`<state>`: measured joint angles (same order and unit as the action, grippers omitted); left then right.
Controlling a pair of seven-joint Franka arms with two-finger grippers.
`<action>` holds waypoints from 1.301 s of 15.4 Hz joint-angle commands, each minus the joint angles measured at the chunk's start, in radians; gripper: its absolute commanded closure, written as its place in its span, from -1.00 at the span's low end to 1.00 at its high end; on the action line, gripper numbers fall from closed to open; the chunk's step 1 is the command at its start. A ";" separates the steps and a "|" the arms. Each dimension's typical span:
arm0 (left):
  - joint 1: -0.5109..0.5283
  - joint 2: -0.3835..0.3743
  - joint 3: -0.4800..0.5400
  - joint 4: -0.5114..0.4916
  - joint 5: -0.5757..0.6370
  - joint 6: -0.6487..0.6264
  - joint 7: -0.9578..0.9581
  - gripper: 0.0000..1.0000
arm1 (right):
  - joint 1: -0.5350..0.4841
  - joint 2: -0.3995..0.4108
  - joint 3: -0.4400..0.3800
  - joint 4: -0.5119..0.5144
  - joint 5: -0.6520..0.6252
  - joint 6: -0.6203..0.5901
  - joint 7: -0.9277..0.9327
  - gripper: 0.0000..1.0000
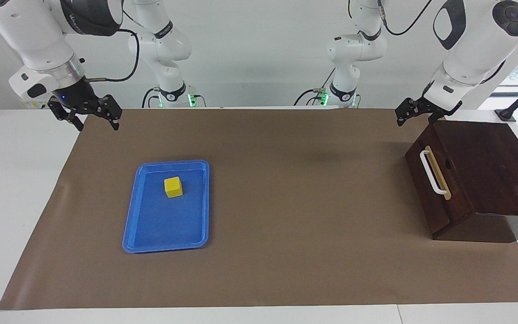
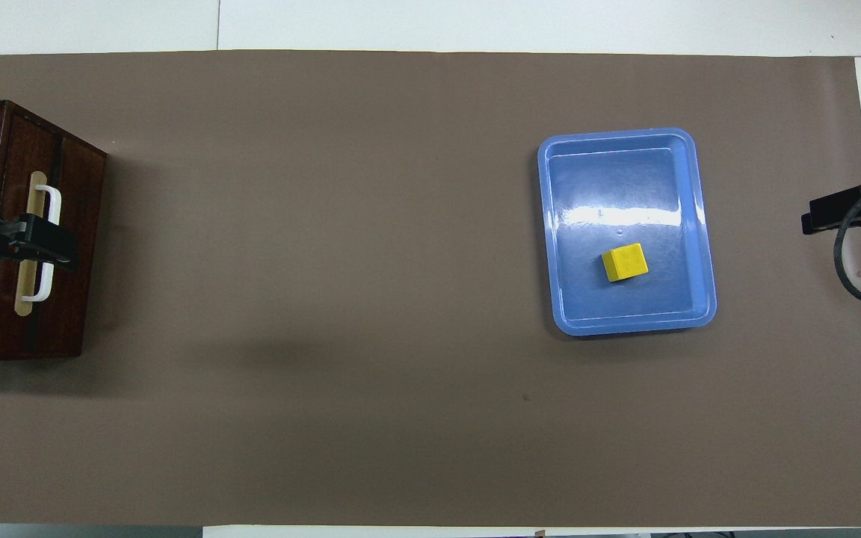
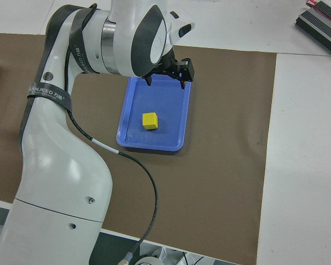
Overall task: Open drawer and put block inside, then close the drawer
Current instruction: 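Grasp the wooden drawer's handle with the left gripper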
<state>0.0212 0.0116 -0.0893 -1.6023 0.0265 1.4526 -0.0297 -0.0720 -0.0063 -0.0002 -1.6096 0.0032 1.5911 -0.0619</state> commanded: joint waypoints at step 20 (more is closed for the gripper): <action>-0.043 -0.010 -0.009 -0.264 0.320 0.438 -0.061 -1.00 | 0.004 -0.029 0.006 -0.084 -0.002 0.026 0.106 -1.00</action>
<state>-0.0013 0.0019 -0.1076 -1.8005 0.2617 1.8110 -0.0760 -0.0700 -0.0073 0.0023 -1.6369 0.0032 1.5912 -0.0056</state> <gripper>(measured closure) 0.000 0.000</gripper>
